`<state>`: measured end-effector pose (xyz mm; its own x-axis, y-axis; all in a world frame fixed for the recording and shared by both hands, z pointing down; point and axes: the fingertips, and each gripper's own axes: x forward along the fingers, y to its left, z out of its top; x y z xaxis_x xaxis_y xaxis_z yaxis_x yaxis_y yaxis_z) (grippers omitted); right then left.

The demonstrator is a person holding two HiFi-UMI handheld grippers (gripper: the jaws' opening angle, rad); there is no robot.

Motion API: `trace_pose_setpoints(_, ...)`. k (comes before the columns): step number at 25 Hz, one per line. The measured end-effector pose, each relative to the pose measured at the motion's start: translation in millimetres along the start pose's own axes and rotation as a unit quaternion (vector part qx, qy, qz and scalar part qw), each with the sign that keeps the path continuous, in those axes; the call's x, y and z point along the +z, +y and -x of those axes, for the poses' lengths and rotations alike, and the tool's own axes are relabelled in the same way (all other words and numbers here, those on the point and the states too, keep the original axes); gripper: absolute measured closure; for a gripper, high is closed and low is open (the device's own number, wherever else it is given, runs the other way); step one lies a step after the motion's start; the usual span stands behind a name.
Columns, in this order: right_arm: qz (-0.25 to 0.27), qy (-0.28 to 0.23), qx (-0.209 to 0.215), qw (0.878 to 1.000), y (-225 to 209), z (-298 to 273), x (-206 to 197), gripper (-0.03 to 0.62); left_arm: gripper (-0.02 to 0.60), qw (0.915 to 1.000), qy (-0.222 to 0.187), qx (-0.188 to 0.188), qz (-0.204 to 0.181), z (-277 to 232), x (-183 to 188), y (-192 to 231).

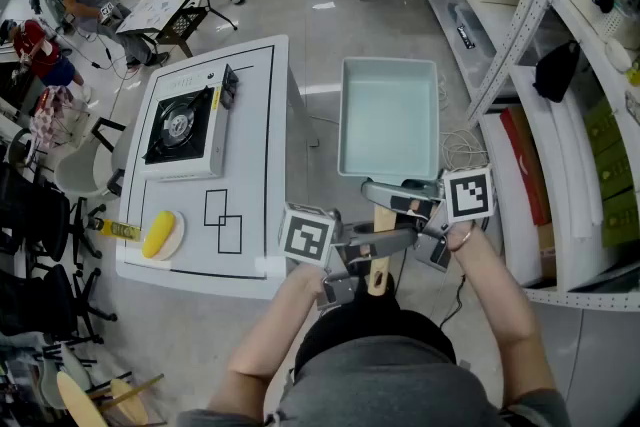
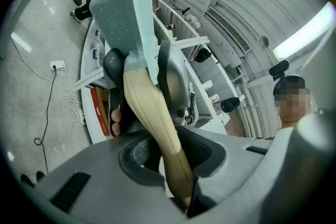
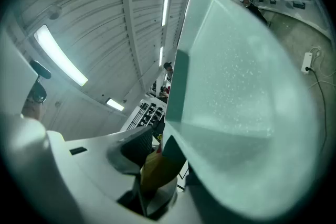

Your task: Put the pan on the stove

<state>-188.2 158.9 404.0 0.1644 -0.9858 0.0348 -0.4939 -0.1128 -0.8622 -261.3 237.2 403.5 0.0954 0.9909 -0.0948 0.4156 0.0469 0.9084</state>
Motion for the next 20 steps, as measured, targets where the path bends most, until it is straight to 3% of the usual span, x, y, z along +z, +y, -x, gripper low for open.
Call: trace_pose_setpoints(20,-0.006,0.018,-0.002,1.0,-10,2,1,0.395,0.499,0.9999,-0.002,0.007,0.01,-8,3,8)
